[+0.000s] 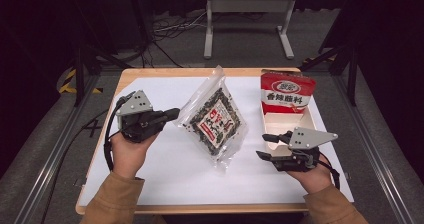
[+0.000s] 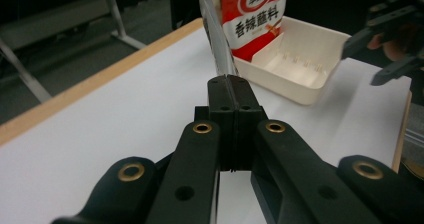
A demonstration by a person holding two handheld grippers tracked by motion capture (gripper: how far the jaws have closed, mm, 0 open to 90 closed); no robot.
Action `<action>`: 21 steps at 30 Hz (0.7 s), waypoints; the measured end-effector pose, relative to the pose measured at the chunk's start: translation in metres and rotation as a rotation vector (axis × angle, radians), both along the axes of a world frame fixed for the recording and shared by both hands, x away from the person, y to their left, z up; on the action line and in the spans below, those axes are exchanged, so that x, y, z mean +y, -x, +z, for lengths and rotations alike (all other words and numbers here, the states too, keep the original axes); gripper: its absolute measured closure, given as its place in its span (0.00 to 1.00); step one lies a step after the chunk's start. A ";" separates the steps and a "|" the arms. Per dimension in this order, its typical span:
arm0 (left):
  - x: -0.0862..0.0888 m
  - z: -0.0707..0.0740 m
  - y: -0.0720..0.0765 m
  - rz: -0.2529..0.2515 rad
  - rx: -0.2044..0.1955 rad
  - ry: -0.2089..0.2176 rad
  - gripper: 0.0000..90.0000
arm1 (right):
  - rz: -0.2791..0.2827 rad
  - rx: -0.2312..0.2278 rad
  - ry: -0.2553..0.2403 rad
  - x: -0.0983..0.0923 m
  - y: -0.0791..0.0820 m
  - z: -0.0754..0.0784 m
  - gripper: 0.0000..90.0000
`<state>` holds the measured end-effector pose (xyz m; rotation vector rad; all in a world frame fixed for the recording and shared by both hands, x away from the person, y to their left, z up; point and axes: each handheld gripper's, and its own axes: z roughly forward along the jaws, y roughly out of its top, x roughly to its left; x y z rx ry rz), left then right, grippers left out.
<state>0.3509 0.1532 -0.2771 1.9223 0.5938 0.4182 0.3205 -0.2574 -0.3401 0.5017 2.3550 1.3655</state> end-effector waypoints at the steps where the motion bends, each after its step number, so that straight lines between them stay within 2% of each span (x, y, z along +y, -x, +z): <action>1: 0.000 0.000 0.000 0.000 0.000 0.000 1.00 | 0.000 0.000 0.000 0.000 0.000 0.000 0.50; 6: -0.005 0.012 0.018 -0.027 -0.077 -0.003 1.00 | -0.005 -0.004 -0.005 0.006 -0.010 0.010 0.47; 10: -0.007 0.018 0.030 -0.046 -0.138 -0.007 1.00 | -0.018 -0.041 -0.008 0.014 -0.019 0.020 0.43; 17: -0.007 0.022 0.037 -0.077 -0.153 0.006 1.00 | -0.011 -0.049 -0.028 0.026 -0.033 0.035 0.42; 19: -0.006 0.023 0.038 -0.077 -0.159 0.003 1.00 | 0.016 -0.041 -0.030 0.030 -0.034 0.038 0.44; 20: -0.007 0.023 0.039 -0.075 -0.157 0.005 1.00 | 0.059 -0.031 -0.029 0.035 -0.034 0.039 0.46; 21: -0.006 0.022 0.039 -0.074 -0.159 0.011 1.00 | 0.059 -0.031 -0.029 0.035 -0.034 0.039 0.46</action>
